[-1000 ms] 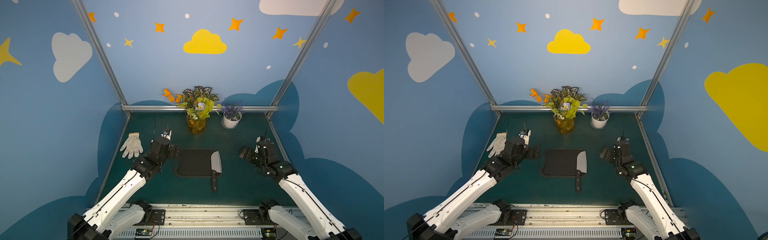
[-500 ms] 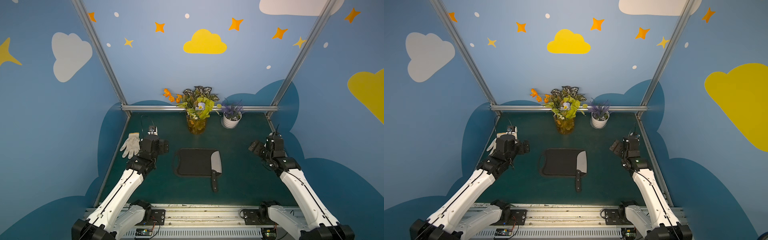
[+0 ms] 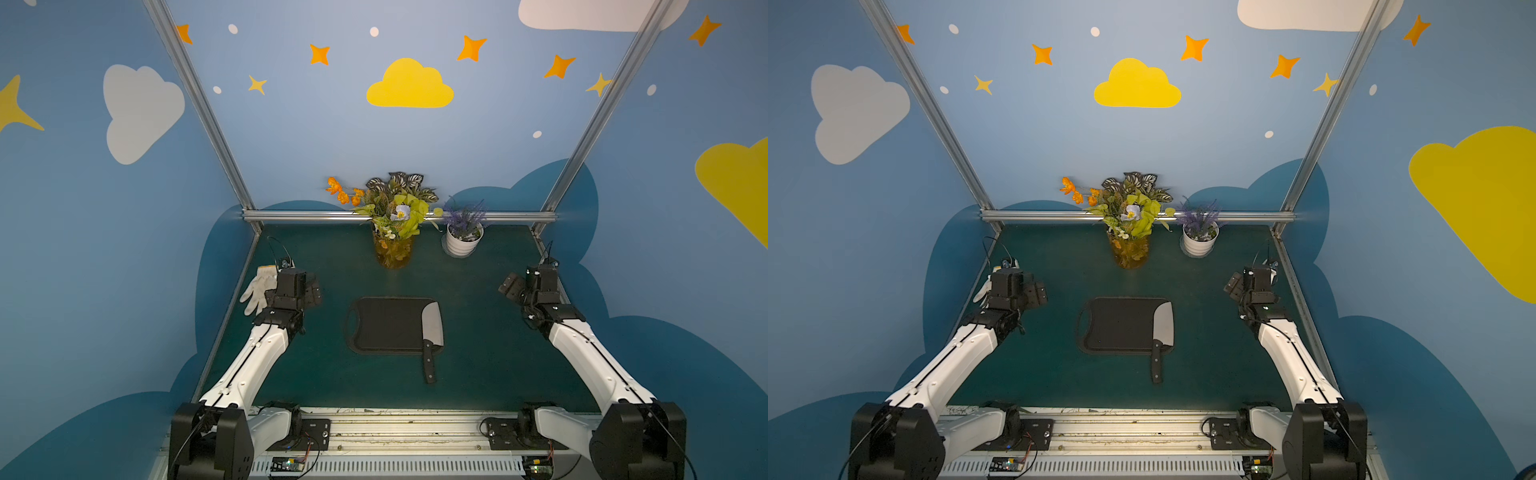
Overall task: Align the knife with the edge of the cutting board
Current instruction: Reset both arms
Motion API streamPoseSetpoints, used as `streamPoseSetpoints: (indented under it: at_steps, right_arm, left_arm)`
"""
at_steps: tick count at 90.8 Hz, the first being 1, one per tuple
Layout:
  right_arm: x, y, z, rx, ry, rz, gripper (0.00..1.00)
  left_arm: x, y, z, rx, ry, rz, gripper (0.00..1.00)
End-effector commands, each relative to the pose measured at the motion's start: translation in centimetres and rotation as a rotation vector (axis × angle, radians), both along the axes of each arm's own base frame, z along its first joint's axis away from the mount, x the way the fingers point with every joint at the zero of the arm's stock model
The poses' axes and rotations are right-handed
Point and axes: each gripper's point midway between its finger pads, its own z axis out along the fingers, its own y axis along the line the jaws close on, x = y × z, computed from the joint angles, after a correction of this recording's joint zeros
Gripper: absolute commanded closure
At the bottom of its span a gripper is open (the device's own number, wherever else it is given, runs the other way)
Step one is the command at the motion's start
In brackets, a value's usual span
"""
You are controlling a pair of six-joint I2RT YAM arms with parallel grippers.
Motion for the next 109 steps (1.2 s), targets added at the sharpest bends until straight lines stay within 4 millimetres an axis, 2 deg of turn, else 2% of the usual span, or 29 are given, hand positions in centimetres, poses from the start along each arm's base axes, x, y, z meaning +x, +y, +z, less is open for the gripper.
streamPoseSetpoints:
  at_steps: [1, 23, 50, 62, 72, 95, 99, 109]
  right_arm:
    - [1.2, -1.0, 0.5, -0.067, -0.047, -0.022, 0.02]
    - [2.0, -1.8, -0.1, -0.139, -0.03, -0.012, 0.02]
    - [2.1, -3.0, -1.5, -0.166, -0.081, -0.036, 0.02]
    - [2.4, -3.4, -2.2, -0.215, -0.052, -0.017, 0.02]
    - [2.9, -3.0, -2.5, -0.277, -0.017, 0.063, 0.02]
    - [3.4, -3.4, -3.9, -0.336, 0.014, 0.066, 0.02]
    - [2.8, -3.5, -4.9, -0.349, 0.026, 0.067, 0.02]
    - [2.5, -3.5, -5.3, -0.369, -0.024, 0.057, 0.02]
  left_arm:
    - [0.2, 1.5, -0.1, 0.05, -0.069, 0.072, 0.0]
    - [0.0, 2.6, -0.9, 0.123, -0.042, 0.095, 0.0]
    - [0.5, 2.2, -1.1, 0.173, -0.112, 0.029, 0.0]
    - [0.9, 2.2, -2.2, 0.202, -0.089, 0.011, 0.0]
    - [1.1, 2.1, -3.0, 0.212, -0.085, -0.003, 0.0]
    - [1.7, 0.7, -2.6, 0.204, -0.194, -0.087, 0.0]
    - [1.8, 0.4, -2.8, 0.203, -0.199, -0.107, 0.0]
    - [2.2, -0.4, -3.5, 0.195, -0.196, -0.16, 0.0]
